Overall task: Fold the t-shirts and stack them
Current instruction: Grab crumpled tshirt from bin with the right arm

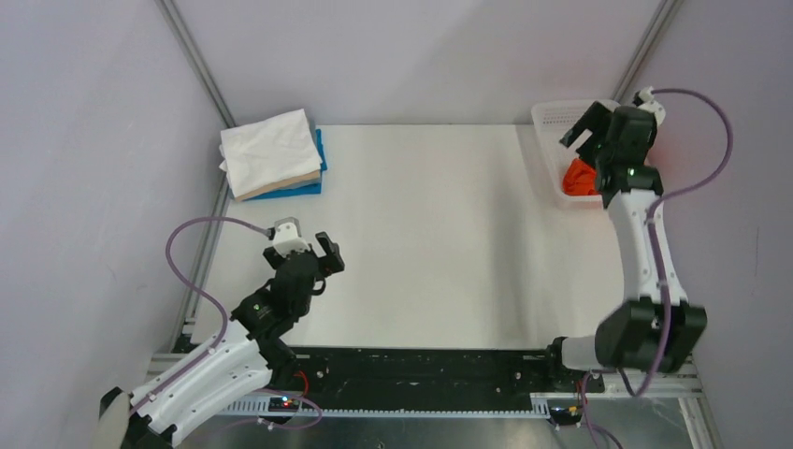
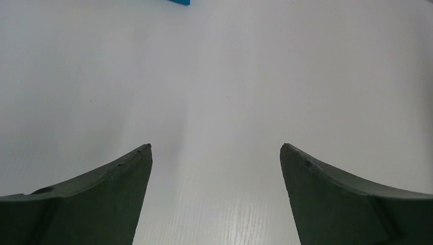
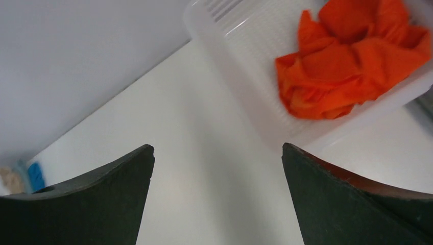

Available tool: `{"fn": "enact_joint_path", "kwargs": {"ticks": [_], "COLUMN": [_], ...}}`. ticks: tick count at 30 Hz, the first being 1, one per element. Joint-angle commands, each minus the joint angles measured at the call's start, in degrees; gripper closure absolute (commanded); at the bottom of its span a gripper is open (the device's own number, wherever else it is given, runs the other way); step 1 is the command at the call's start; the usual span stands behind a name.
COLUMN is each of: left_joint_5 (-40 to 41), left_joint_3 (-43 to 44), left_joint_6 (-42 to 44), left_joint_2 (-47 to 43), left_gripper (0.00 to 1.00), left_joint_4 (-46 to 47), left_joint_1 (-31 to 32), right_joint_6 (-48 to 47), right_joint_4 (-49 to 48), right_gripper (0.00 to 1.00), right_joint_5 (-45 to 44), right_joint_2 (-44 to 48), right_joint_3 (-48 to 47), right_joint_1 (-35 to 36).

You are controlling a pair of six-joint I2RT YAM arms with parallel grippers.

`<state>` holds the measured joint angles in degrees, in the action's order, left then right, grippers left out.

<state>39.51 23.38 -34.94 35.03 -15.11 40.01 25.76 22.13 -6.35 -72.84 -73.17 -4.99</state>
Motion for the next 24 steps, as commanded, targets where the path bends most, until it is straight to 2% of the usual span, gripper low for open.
{"fn": "enact_joint_path", "kwargs": {"ticks": [1, 8, 10, 14, 18, 19, 21, 22, 23, 24], "left_joint_5": [2.92, 3.73, 3.88, 4.41, 4.53, 4.57, 4.76, 4.78, 4.61, 4.44], "left_joint_3": [1.76, 1.68, 1.55, 1.24, 0.96, 0.79, 0.28, -0.08, -0.26, -0.55], "left_joint_6": [2.09, 2.76, 2.75, 2.59, 2.55, 2.48, 2.26, 2.16, 2.16, 2.11], "left_joint_2": [1.94, 3.70, 3.76, 3.31, 2.55, 2.19, 1.29, 0.89, -0.01, -0.51], "left_gripper": [0.02, 0.02, 0.02, 0.02, 0.02, 0.02, 0.02, 0.02, 0.02, 0.02], "left_joint_4": [2.79, 3.29, 3.29, 3.28, 3.23, 3.20, 3.19, 3.23, 3.20, 3.24], "left_joint_1": [0.24, 0.19, 0.19, 0.23, 0.17, 0.20, 0.20, 0.22, 0.22, 0.19], "right_joint_6": [-3.22, -11.00, -11.77, -12.75, -13.39, -13.24, -12.45, -12.10, -11.90, -11.70], "right_joint_4": [10.24, 23.17, 26.19, 27.41, 26.96, 27.32, 27.57, 27.10, 26.79, 26.13], "right_gripper": [0.00, 0.00, 0.00, 0.02, 0.14, 0.20, 0.40, 0.65, 0.75, 0.93], "right_joint_5": [-3.81, -11.25, -13.94, -15.35, -14.38, -13.99, -13.20, -12.83, -11.76, -11.06], "right_joint_2": [-14.93, -39.98, -45.13, -52.22, -57.65, -58.62, -58.81, -58.46, -57.41, -56.67], "right_joint_3": [-14.40, -41.19, -45.07, -46.83, -49.67, -50.00, -50.42, -50.19, -50.11, -50.17], "right_joint_1": [-6.02, -7.58, -7.57, -7.73, -7.68, -7.62, -7.58, -7.58, -7.57, -7.57]}}
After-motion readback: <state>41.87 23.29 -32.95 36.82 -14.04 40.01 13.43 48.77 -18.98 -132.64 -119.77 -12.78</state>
